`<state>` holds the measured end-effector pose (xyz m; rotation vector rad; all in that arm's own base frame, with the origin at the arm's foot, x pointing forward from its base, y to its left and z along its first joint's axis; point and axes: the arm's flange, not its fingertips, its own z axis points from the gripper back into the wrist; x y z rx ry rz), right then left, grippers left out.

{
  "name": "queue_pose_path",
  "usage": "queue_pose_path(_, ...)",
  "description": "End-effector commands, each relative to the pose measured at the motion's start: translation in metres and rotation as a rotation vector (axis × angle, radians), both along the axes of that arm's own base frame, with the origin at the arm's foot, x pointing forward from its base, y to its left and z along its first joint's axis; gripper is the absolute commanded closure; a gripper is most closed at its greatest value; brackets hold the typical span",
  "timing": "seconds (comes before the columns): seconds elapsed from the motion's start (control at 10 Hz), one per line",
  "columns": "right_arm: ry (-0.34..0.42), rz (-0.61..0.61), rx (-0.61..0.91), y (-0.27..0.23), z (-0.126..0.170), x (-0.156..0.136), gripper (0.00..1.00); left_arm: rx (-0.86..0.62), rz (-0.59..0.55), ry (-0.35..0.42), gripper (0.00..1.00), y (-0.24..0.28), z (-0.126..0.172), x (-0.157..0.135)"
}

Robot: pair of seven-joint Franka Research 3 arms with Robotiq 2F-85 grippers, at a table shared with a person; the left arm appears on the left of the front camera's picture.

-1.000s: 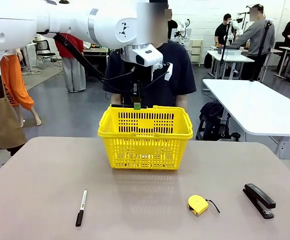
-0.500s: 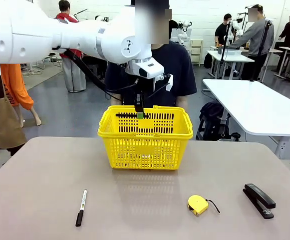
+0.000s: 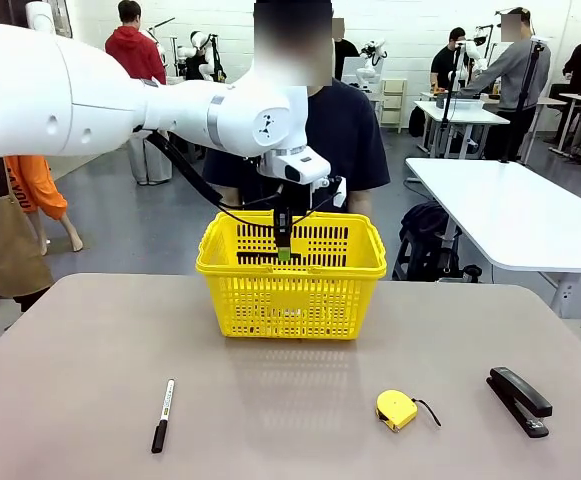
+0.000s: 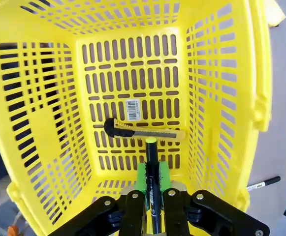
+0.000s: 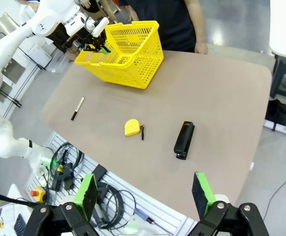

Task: Place the items the person wants into the basket.
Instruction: Pick up the item the person points to and place it in the Market Basket.

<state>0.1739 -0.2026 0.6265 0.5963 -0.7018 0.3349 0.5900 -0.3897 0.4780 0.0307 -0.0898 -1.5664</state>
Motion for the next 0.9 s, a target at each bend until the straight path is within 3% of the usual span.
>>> queue_pose_path(0.0,-0.011,0.019,0.013,0.0,-0.002,0.001,0.0,-0.013,0.034,0.048,0.89,-0.008,-0.003,0.01)
queue_pose_path(0.3,-0.011,0.019,0.013,0.0,-0.002,0.001,0.0,-0.007,0.031,0.053,0.89,-0.009,-0.013,0.016)
queue_pose_path(0.4,-0.011,0.019,0.013,0.0,-0.002,0.001,0.0,-0.009,0.029,0.055,0.64,-0.009,-0.015,0.016)
queue_pose_path(0.5,-0.011,0.019,0.013,0.0,-0.002,0.001,0.0,-0.005,0.022,0.06,0.29,-0.007,-0.013,0.019)
queue_pose_path(0.6,-0.011,0.019,0.013,0.0,-0.002,0.001,0.0,-0.005,0.02,0.061,0.04,-0.007,-0.013,0.019)
queue_pose_path(0.8,-0.011,0.019,0.013,0.0,-0.002,0.001,0.0,-0.014,0.021,0.056,0.0,-0.007,-0.013,0.017)
